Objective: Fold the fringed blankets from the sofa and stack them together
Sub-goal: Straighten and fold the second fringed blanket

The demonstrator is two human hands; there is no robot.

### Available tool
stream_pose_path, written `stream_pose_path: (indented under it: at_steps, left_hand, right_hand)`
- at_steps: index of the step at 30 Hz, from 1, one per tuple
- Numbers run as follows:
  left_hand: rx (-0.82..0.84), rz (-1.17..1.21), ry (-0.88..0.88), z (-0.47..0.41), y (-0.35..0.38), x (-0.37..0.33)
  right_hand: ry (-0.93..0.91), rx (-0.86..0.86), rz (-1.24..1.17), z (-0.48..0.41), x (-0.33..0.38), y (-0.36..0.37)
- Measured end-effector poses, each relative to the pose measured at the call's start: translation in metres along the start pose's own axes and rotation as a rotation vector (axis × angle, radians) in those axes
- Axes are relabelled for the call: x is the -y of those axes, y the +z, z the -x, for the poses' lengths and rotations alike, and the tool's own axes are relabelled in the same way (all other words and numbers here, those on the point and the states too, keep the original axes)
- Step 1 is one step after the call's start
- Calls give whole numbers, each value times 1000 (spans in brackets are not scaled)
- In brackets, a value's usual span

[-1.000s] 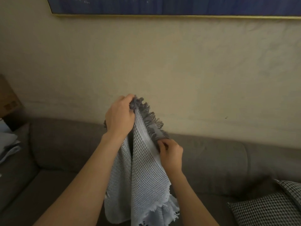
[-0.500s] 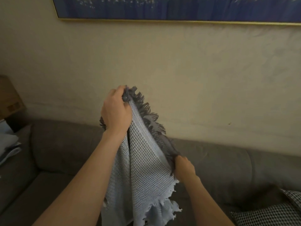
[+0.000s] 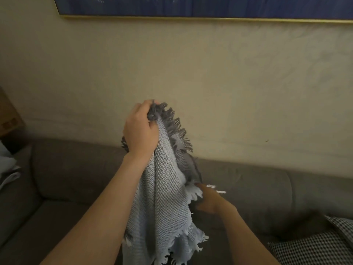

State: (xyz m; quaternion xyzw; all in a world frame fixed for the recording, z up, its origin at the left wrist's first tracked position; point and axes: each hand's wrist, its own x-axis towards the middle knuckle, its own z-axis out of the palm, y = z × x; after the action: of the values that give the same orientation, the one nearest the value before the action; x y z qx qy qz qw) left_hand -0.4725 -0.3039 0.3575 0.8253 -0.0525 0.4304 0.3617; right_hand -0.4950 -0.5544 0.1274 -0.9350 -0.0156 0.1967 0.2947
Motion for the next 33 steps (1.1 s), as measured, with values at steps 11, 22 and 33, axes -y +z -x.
stream_pose_path:
  at_steps: [11, 22, 33]
  left_hand:
    - [97, 129, 70, 8, -7, 1]
    - [141, 142, 73, 15, -14, 6]
    - [194, 94, 122, 24, -16, 3]
  right_hand:
    - [-262, -158, -511, 6, 73, -4]
    - [-350, -132, -300, 29, 50, -8]
    - [-265, -360, -541, 41, 52, -9]
